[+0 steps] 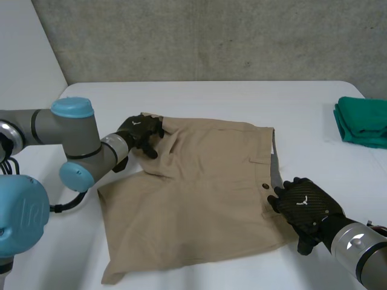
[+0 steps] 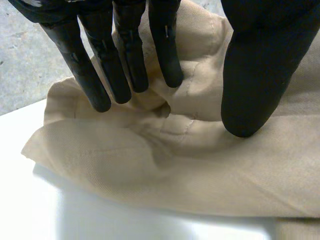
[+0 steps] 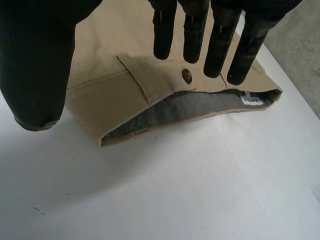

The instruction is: Fold the laundry.

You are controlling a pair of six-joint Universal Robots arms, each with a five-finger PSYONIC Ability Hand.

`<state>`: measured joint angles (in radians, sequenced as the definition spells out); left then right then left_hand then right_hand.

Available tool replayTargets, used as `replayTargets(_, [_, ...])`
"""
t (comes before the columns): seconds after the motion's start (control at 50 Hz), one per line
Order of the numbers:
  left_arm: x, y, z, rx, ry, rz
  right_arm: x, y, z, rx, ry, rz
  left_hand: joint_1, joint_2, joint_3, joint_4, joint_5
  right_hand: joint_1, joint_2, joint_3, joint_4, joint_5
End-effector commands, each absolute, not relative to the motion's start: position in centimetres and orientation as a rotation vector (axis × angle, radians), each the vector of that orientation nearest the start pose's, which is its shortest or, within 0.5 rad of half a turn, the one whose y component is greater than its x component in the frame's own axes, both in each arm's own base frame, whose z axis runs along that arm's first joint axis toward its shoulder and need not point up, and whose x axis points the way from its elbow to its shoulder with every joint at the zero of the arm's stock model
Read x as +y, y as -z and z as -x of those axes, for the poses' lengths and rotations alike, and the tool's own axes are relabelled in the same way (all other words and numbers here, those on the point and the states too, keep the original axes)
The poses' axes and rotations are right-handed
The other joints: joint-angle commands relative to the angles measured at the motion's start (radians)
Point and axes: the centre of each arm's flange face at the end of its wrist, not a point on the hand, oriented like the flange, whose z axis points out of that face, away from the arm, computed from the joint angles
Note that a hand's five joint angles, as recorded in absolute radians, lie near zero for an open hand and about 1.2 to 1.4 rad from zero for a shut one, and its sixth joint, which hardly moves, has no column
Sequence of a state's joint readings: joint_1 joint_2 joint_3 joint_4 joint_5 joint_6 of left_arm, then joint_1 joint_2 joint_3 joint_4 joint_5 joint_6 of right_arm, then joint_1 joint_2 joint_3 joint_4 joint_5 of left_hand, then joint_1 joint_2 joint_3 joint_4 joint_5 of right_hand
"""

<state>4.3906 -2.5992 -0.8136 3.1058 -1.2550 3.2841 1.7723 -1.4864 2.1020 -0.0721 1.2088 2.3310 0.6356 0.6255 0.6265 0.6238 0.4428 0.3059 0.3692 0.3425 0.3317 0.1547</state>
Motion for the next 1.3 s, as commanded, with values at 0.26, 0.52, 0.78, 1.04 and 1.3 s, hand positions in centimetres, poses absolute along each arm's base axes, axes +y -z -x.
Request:
replayTargets(0.26, [-40.1, -11.5, 29.9, 2.635, 2.017, -0.906, -18.6, -15.3, -20.5, 2.213, 1.588, 1.545, 0.761, 0.771, 0.770, 0.773, 0.779, -0.001, -0.064, -0.037, -0.026, -0.024])
replayTargets(0.52, [-37.5, -15.3, 26.1, 2.403, 1.840, -0.957, -18.6, -15.3, -20.6, 2.211, 1.586, 1.551, 0.761, 0.771, 0.770, 0.773, 0.779, -0.004, -0.067, -0.040, -0.029, -0.027])
replayTargets(0.78, [-39.0, -12.9, 26.8, 2.420, 1.875, -0.947, -18.4, -15.3, -20.6, 2.206, 1.583, 1.557, -0.011, -0.001, -0.002, 0.001, 0.007, -0.004, -0.067, -0.040, -0.029, -0.027])
replayTargets(1.04, [-38.7, -10.9, 30.7, 2.543, 1.930, -1.104, -18.6, -15.3, -20.5, 2.214, 1.586, 1.552, 0.015, 0.025, 0.024, 0.027, 0.034, -0.007, -0.070, -0.043, -0.032, -0.030])
replayTargets(1.3, [-39.2, -9.3, 31.5, 2.577, 1.886, -1.127, -18.6, -15.3, -20.5, 2.212, 1.588, 1.556, 0.133, 0.143, 0.142, 0.144, 0.151, -0.004, -0.067, -0.040, -0.029, -0.027])
